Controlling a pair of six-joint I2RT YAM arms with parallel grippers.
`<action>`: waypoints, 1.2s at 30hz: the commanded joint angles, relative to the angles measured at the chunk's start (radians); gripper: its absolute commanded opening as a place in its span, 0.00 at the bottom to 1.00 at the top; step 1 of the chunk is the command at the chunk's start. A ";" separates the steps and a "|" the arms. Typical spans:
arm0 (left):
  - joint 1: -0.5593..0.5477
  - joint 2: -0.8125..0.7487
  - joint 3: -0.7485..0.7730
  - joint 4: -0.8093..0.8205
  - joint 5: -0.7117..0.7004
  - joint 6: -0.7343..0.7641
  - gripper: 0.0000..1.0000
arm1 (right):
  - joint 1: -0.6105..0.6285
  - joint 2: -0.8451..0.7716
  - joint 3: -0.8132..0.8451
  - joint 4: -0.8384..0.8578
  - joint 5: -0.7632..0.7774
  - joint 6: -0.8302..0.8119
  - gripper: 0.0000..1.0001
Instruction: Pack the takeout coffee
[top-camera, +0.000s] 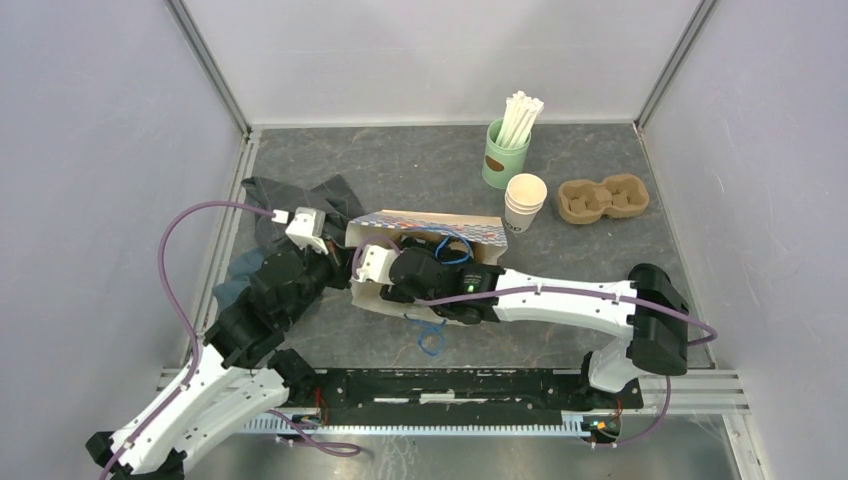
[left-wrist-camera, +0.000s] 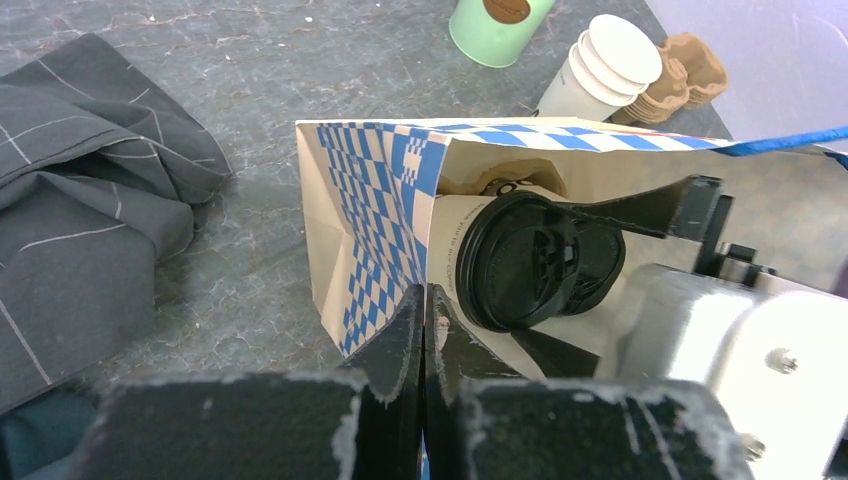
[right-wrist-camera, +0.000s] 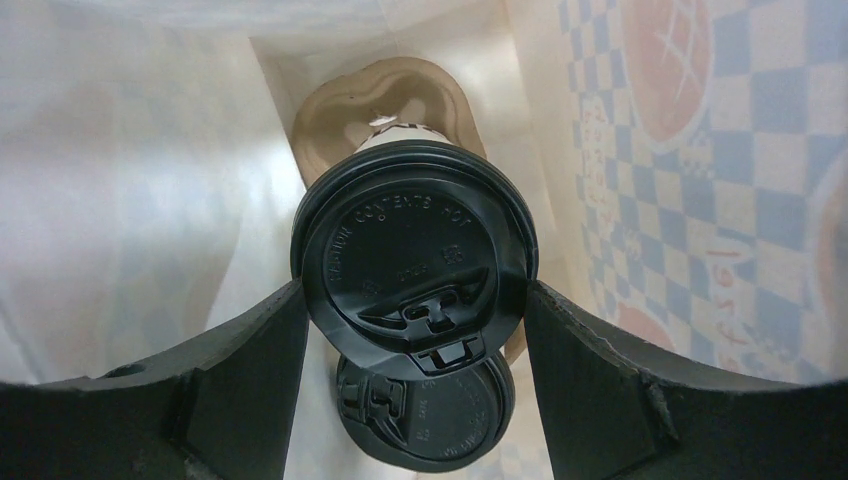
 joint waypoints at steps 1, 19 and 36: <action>-0.002 -0.016 -0.004 0.014 0.014 0.059 0.02 | -0.011 -0.012 -0.042 0.129 0.002 -0.022 0.63; -0.002 -0.013 -0.004 0.003 0.060 0.035 0.02 | -0.046 -0.003 -0.075 0.236 -0.026 -0.049 0.63; -0.002 0.002 0.011 -0.001 0.076 0.015 0.02 | -0.091 0.063 -0.065 0.233 -0.044 -0.039 0.62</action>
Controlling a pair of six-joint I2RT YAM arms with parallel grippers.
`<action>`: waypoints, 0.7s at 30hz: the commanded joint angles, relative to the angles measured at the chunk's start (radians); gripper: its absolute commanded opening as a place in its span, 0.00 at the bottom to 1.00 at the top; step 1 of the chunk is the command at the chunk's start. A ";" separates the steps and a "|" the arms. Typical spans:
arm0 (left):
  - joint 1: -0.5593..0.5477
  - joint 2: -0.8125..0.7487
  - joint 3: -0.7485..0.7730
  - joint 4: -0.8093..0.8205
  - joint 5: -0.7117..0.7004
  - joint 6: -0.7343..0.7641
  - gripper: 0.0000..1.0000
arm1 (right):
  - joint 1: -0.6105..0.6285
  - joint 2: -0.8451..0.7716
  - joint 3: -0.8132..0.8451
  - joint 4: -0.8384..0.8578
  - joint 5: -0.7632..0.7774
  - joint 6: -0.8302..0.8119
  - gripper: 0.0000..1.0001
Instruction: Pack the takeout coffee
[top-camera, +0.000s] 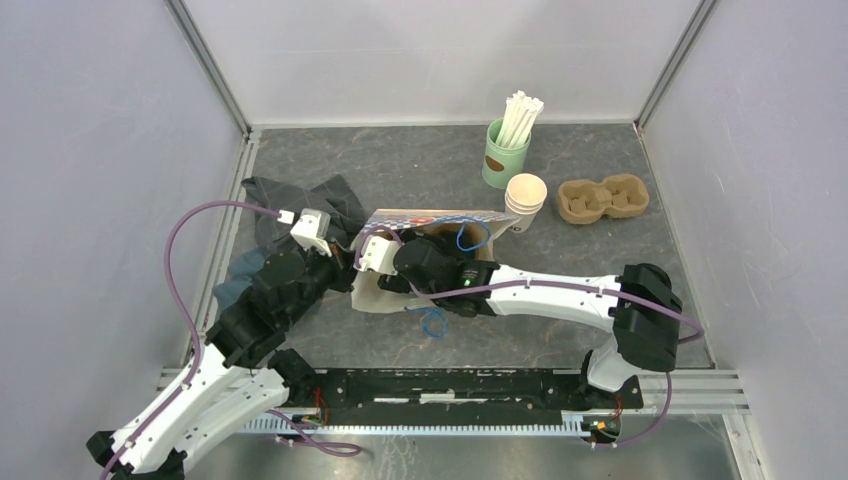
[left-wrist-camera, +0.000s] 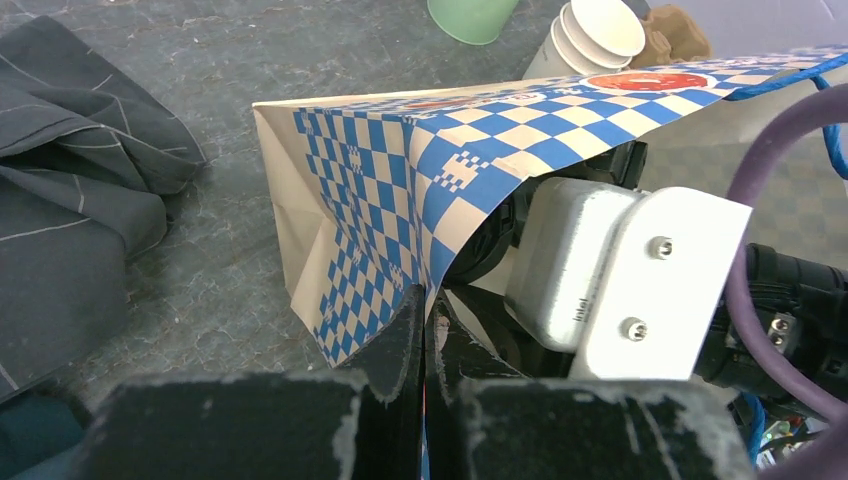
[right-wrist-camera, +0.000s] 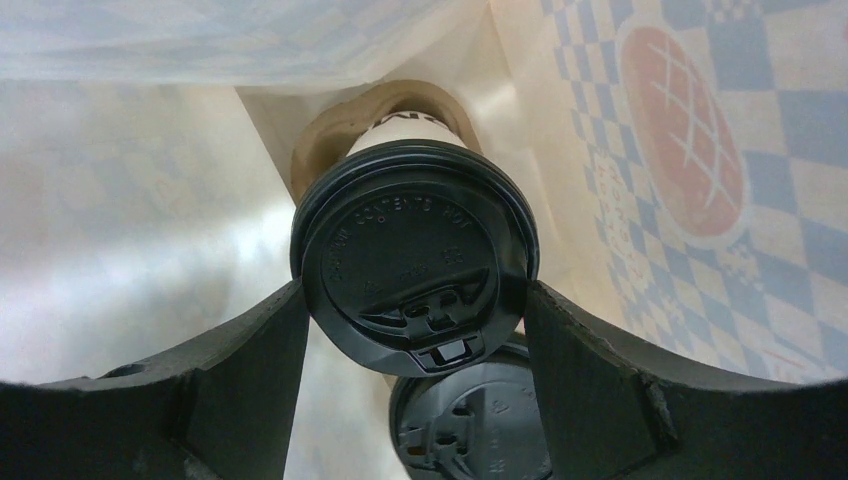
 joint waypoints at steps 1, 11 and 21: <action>-0.002 0.004 0.022 0.003 0.014 0.015 0.02 | -0.013 0.028 0.023 0.000 0.022 0.006 0.62; -0.002 0.016 0.041 -0.017 0.014 0.004 0.02 | -0.017 0.031 0.080 -0.057 0.031 0.031 0.61; -0.002 0.037 0.050 -0.011 -0.020 0.007 0.02 | -0.017 0.039 0.131 -0.148 0.015 0.076 0.61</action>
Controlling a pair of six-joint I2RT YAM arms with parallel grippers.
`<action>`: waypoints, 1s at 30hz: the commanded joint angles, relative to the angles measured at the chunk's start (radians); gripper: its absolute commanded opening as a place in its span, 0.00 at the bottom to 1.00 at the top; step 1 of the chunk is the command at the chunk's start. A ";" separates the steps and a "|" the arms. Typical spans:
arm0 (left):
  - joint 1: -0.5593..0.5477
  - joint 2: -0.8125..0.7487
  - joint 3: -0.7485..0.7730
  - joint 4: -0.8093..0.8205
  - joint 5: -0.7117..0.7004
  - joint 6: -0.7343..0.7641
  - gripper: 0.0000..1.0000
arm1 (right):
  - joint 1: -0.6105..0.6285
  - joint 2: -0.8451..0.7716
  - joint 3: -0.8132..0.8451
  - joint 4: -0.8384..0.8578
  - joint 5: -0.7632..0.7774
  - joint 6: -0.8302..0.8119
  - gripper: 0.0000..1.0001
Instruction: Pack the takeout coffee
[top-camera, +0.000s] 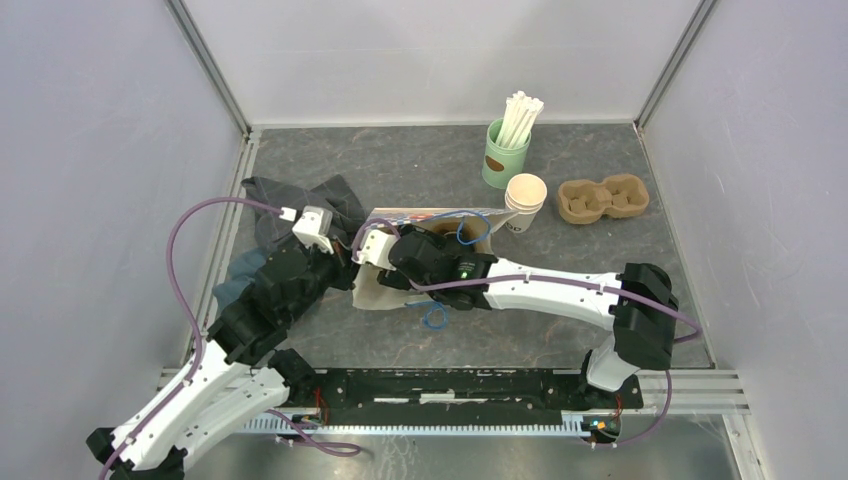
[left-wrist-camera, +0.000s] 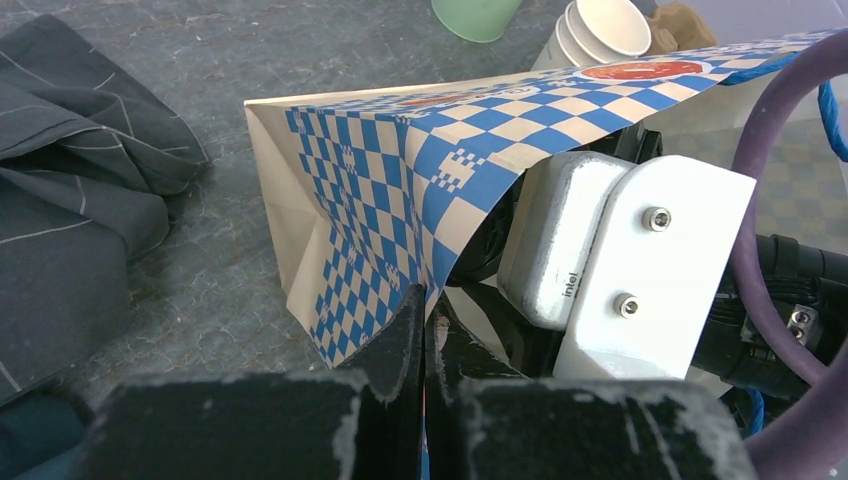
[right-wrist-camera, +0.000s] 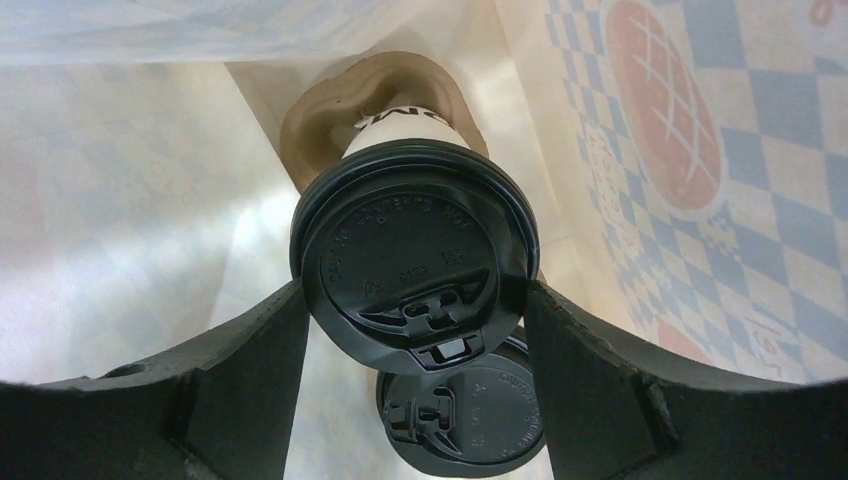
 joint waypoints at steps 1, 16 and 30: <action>-0.001 0.013 0.033 -0.005 -0.011 0.006 0.02 | -0.006 0.026 0.053 -0.019 0.000 0.030 0.61; -0.002 0.030 0.050 -0.033 0.038 -0.080 0.02 | -0.029 0.116 0.081 0.019 0.007 0.013 0.63; -0.002 0.196 0.249 -0.221 0.110 -0.248 0.02 | -0.032 0.101 0.147 -0.124 -0.048 0.057 0.66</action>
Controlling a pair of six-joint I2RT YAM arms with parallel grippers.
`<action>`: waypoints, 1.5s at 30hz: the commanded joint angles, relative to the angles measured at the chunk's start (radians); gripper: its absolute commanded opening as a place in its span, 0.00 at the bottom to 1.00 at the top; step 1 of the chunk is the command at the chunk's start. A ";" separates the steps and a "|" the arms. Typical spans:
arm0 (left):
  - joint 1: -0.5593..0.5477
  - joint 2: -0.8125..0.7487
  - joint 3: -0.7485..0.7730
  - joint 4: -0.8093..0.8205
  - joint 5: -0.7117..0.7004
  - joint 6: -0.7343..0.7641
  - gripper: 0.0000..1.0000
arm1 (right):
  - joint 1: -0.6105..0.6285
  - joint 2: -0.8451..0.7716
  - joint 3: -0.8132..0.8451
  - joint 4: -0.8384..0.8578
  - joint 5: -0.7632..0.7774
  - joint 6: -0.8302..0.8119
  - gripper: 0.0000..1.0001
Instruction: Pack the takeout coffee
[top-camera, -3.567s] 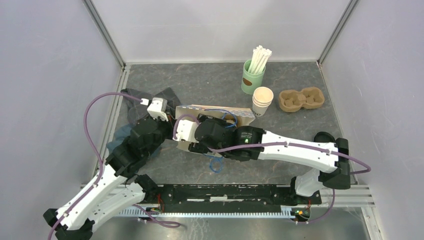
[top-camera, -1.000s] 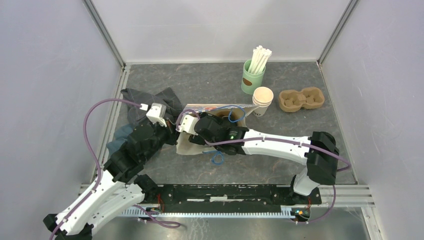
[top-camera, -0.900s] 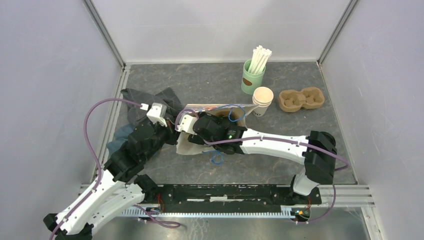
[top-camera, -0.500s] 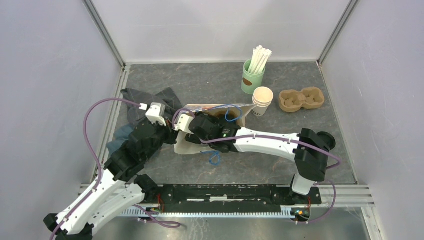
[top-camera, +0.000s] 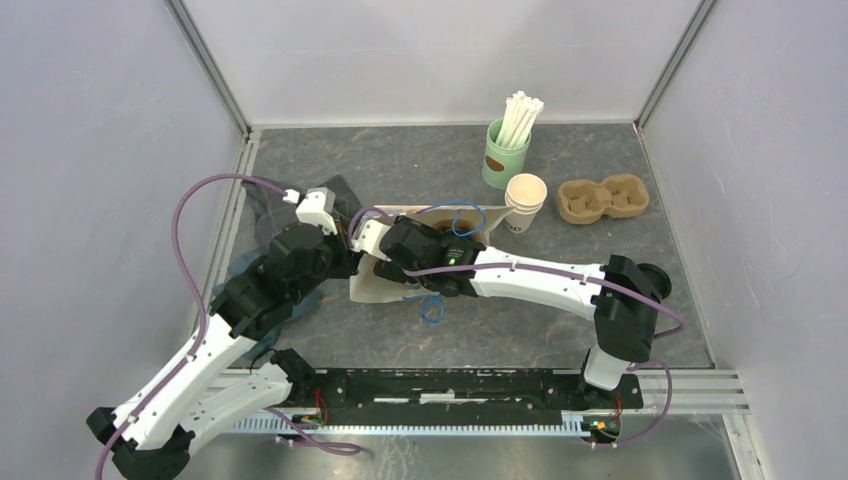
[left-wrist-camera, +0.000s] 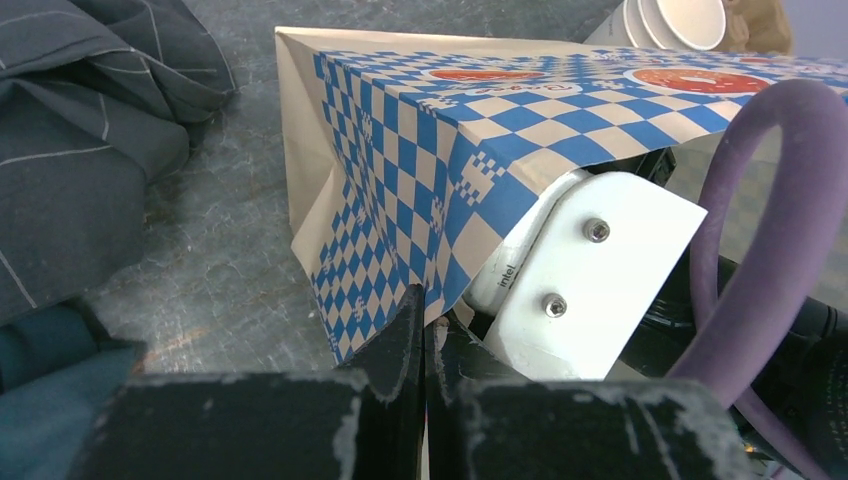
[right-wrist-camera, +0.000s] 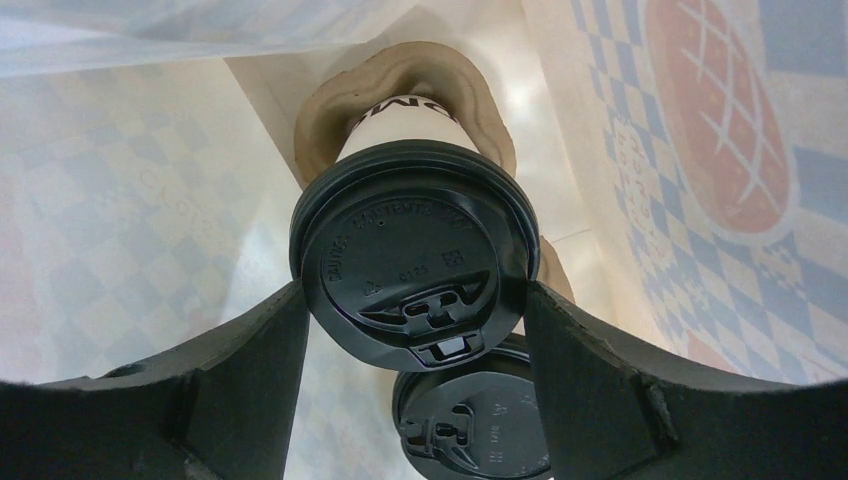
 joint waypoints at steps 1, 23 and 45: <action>-0.018 0.016 0.065 -0.026 0.133 -0.117 0.02 | 0.001 0.011 0.032 -0.017 -0.023 0.013 0.66; -0.018 0.166 0.275 -0.177 0.073 -0.343 0.02 | -0.072 0.217 0.237 -0.285 -0.197 0.086 0.67; -0.016 0.398 0.506 -0.275 -0.213 -0.139 0.14 | -0.147 0.368 0.368 -0.333 -0.346 0.026 0.67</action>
